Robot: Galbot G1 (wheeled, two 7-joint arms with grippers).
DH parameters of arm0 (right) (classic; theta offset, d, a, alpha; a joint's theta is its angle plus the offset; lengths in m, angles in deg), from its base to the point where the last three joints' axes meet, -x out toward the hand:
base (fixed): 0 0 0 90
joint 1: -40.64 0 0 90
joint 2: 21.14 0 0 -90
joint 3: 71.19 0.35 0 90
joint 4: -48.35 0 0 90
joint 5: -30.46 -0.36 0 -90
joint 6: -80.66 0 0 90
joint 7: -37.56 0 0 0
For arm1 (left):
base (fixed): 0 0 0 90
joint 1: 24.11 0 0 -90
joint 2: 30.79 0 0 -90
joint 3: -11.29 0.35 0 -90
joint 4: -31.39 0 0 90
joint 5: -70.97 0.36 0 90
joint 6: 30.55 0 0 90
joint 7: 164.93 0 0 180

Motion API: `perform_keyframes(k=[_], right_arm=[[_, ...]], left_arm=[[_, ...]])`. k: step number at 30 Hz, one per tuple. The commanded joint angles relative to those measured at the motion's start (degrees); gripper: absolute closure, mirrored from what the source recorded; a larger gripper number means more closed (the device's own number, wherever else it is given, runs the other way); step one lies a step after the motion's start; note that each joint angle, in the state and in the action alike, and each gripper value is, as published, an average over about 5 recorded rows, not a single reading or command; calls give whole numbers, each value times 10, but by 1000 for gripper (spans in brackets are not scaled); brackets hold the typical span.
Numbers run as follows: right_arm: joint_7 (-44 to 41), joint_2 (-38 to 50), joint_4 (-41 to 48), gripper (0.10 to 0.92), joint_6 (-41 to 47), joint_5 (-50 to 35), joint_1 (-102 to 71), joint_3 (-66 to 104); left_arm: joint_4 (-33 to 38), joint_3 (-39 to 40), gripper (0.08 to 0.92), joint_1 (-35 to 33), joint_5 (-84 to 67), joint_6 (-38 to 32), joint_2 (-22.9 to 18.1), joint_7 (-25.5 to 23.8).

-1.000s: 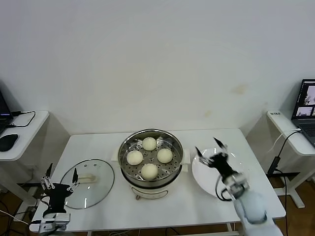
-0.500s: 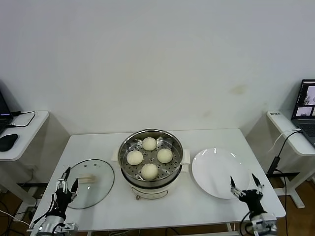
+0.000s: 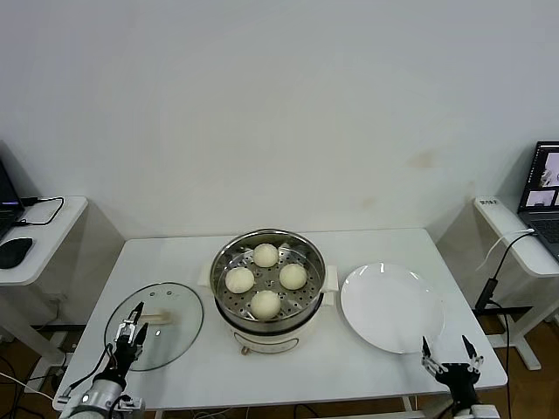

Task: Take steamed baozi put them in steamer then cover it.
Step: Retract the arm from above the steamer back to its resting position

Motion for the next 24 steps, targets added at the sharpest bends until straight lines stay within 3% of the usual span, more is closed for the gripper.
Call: perform_keyframes(k=[1, 24], right_arm=[[1, -17, -4, 203, -4, 22, -18, 6], [0, -18, 7, 203, -7, 37, -21, -1]], left_arm=[[-47, 29, 177, 70, 13, -1, 12, -11], [-117, 59, 202, 132, -42, -14, 9, -23]])
